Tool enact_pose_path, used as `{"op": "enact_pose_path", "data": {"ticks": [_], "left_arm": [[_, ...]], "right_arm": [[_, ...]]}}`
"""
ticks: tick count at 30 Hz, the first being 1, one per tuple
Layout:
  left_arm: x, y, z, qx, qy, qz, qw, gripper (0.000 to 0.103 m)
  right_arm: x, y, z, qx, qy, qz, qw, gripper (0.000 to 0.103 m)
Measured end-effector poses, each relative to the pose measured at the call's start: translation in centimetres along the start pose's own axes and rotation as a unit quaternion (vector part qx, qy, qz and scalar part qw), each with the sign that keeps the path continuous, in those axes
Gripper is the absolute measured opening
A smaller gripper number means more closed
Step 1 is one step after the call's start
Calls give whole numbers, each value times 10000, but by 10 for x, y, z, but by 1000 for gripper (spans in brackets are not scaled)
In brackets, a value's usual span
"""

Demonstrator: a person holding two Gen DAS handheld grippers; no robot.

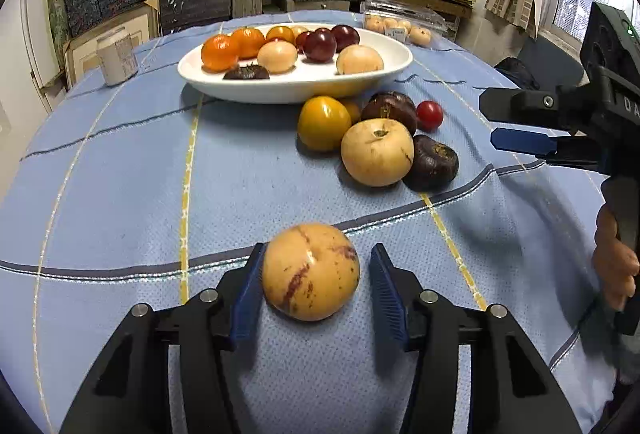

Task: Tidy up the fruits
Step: 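Lift the tan fruit with the left tool while the right tool grasps a dark brown fruit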

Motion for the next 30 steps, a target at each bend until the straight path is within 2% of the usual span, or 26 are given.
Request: {"op": "enact_pose_path", "data": {"ticks": [2, 4, 6, 7, 9, 11, 14, 19, 21, 30], "left_arm": [[1, 1, 1, 58, 0, -58, 10000, 54], [1, 3, 1, 120, 11, -132, 9998, 54], [1, 3, 1, 134, 28, -170, 9998, 54], [1, 2, 1, 122, 46, -199, 9997, 50], [-1, 0, 1, 67, 75, -220, 9997, 44], [-1, 0, 1, 71, 77, -223, 9997, 44], [-1, 1, 1, 115, 86, -268, 9995, 45], [-1, 2, 2, 92, 75, -258, 9996, 45], [-1, 2, 2, 88, 75, -256, 9996, 45], [-1, 2, 2, 72, 73, -241, 9997, 45]], "right_arm": [[1, -1, 1, -193, -35, 209, 9996, 80], [4, -7, 3, -694, -104, 685, 9952, 80], [8, -12, 7, -1160, -209, 1053, 9874, 75], [10, -16, 10, -1378, -255, 1210, 9827, 73], [18, -25, 15, -1845, -360, 1524, 9703, 69], [26, -30, 18, -2210, -417, 1775, 9581, 65], [39, -33, 22, -2341, -583, 1751, 9545, 57], [48, -30, 18, -2105, -609, 1508, 9640, 53], [52, -29, 17, -1984, -675, 1367, 9682, 48], [54, -35, 18, -2097, -694, 1450, 9645, 47]]}}
Point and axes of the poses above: each gripper's, at about its wrist camera, not at the fingertips, and x roughly the way its jaws point, y to its right, z to its underside, the point moved 8 cm from there along x, roughly the way its jaws point, and after that the axes turned 15 degrees about -x, right-handed, at the moved point
